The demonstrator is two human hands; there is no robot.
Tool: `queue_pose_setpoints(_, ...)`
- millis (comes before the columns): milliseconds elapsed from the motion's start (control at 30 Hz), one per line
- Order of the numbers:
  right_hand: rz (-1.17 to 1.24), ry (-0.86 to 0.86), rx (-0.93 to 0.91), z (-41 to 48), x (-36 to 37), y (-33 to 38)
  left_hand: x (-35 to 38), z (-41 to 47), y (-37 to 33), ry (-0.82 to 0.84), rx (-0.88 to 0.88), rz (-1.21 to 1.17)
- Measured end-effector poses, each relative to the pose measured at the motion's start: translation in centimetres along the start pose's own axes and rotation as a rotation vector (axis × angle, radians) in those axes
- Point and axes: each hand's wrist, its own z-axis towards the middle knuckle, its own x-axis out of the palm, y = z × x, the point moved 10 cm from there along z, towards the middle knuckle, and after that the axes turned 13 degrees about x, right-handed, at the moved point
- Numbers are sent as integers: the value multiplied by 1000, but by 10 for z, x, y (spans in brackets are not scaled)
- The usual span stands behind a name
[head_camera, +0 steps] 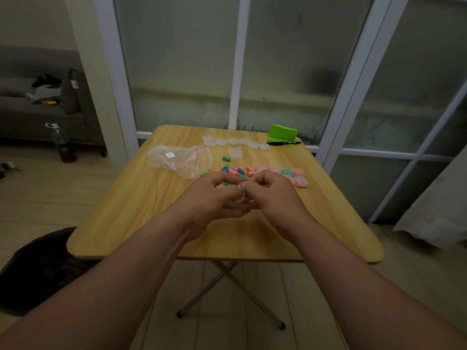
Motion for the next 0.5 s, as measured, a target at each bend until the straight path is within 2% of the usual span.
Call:
queue_pose_setpoints(267, 167, 2, 57, 4, -9, -5, -6, 7, 1, -50, -23, -167)
queue_pose_setpoints(333, 87, -62, 56, 6, -15, -6, -5, 8, 3, -64, -21, -223)
queue_pose_setpoints(500, -304, -279, -66, 1, -23, 1, -1, 8, 8, -102, -46, -255)
